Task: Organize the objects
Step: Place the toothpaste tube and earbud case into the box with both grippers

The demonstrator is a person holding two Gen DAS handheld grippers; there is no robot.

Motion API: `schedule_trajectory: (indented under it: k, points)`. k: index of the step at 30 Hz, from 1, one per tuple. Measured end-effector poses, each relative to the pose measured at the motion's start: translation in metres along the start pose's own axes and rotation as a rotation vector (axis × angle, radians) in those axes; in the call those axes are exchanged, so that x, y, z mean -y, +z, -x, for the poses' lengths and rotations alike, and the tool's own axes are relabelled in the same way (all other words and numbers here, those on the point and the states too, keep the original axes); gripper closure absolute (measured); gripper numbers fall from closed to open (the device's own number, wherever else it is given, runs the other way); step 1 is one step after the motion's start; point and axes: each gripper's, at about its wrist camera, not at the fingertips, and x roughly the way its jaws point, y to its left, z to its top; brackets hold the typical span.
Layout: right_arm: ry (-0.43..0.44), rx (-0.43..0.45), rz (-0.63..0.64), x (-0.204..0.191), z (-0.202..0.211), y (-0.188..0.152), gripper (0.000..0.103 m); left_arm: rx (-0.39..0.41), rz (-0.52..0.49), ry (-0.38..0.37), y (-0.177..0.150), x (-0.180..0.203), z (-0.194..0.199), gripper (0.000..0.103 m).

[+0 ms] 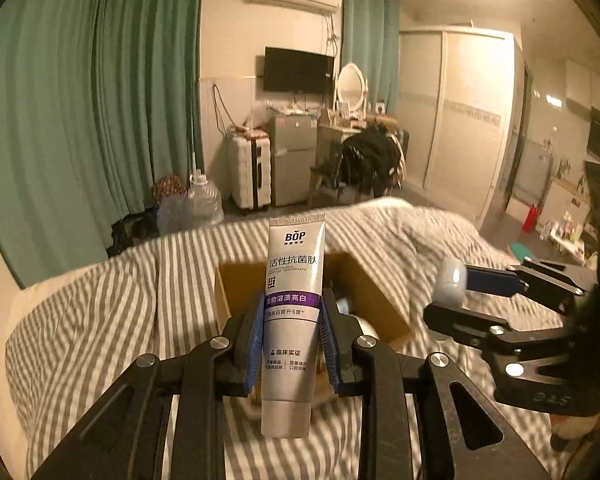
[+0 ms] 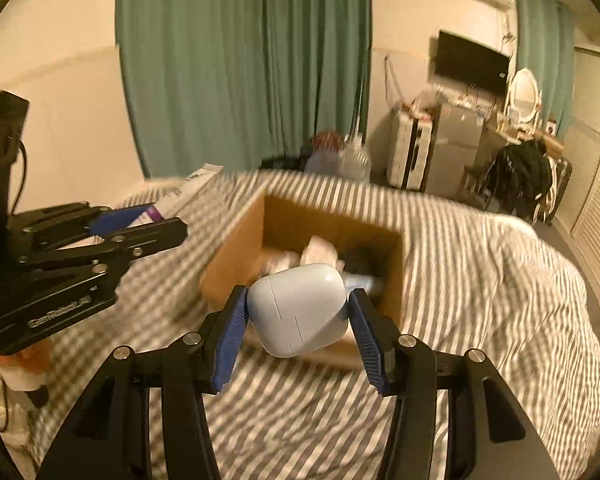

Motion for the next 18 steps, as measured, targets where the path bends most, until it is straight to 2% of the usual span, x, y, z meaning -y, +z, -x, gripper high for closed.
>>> schedule_trajectory:
  k: [5,9,13,18]
  points:
    - [0.0,0.067,-0.056,0.024,-0.009,0.042,0.052,0.005,0.003,-0.002,0.033,-0.004,-0.043,0.077]
    - [-0.017,0.08,-0.096,0.043,-0.04,0.067,0.052,-0.047,0.007,0.006,0.046,-0.013,-0.099,0.077]
    - [-0.02,0.058,-0.138,0.059,-0.088,0.079,0.052,-0.108,-0.004,0.003,0.029,-0.018,-0.143,0.077]
    - [0.01,-0.012,-0.2,0.074,-0.147,0.059,0.052,-0.166,-0.034,-0.026,0.001,-0.016,-0.172,0.077]
